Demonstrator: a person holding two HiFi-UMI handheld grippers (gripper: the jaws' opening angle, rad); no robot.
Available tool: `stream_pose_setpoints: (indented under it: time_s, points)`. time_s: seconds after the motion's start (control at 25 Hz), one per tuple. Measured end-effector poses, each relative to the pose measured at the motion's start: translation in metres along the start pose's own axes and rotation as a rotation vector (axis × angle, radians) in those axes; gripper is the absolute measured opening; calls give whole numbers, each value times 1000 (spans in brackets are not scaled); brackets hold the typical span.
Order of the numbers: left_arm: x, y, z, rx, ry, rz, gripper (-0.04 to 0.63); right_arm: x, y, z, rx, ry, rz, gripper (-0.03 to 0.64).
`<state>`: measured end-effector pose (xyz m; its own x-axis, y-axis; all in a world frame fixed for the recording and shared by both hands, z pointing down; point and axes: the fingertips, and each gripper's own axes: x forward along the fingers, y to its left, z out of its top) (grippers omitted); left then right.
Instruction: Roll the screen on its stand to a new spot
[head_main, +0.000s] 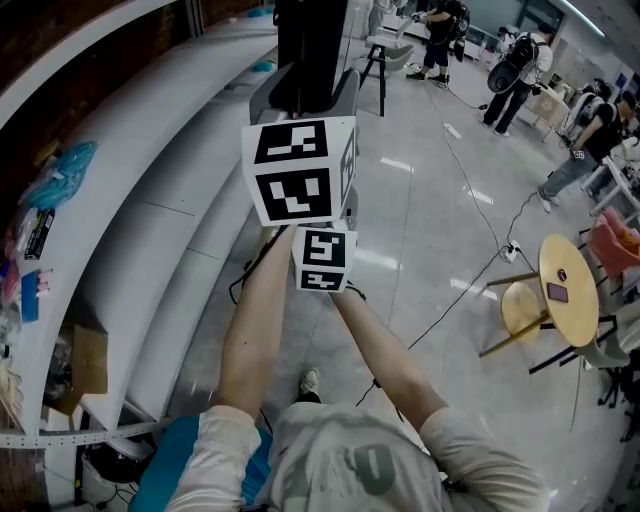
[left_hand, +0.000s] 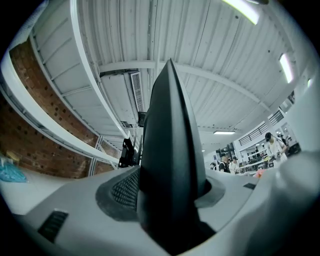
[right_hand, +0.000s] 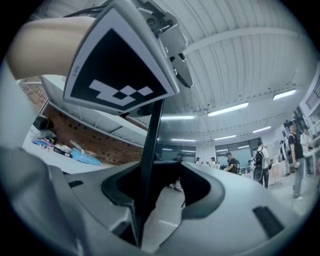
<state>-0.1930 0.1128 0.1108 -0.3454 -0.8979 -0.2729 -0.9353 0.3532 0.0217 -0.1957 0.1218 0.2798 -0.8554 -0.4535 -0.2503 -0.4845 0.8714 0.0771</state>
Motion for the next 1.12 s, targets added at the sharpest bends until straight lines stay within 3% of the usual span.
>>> stream_pose_setpoints:
  time_s: [1.12]
  points:
    - [-177,-53,52,-1,-21,97,255,-168,76,53,36,-51,76,224]
